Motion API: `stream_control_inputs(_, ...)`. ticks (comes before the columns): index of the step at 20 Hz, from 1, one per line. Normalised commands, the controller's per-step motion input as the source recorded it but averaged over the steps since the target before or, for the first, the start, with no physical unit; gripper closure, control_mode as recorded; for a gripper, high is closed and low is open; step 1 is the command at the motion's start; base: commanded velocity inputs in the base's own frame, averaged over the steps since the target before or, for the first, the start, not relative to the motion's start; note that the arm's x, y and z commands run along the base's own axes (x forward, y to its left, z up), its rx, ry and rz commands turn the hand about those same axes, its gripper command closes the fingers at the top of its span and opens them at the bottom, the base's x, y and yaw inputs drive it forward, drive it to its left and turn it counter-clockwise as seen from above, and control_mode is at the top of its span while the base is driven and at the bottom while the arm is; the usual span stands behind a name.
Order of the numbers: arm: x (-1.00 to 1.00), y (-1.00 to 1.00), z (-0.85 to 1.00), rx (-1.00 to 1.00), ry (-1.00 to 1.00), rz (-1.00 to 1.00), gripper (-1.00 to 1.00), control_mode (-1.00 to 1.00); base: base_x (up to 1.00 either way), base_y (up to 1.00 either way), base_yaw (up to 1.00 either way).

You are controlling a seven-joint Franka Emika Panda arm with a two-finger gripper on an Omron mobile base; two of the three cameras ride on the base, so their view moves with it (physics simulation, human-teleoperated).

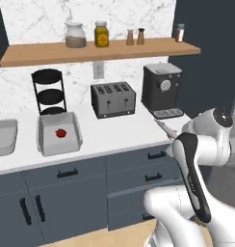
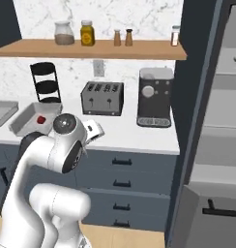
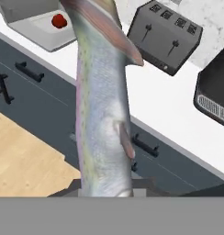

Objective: Place one bell pepper and one fish in each tupperware on the nearby counter, to pack two identical lunches.

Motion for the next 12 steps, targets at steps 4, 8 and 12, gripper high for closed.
stream_control_inputs(4, 0.0, 0.0, 0.0, 0.0, 0.0, 0.0, 1.0, 1.0, 0.98, 1.0, -0.07)
stream_control_inputs(8, 0.0, 0.0, 0.0, 0.0, 0.0, 0.0, 1.0, 1.0, 0.7, 1.0, -0.05)
stream_control_inputs(12, 0.0, 0.0, 0.0, 0.0, 0.0, 0.0, 1.0, 1.0, 0.63, 1.0, -0.09)
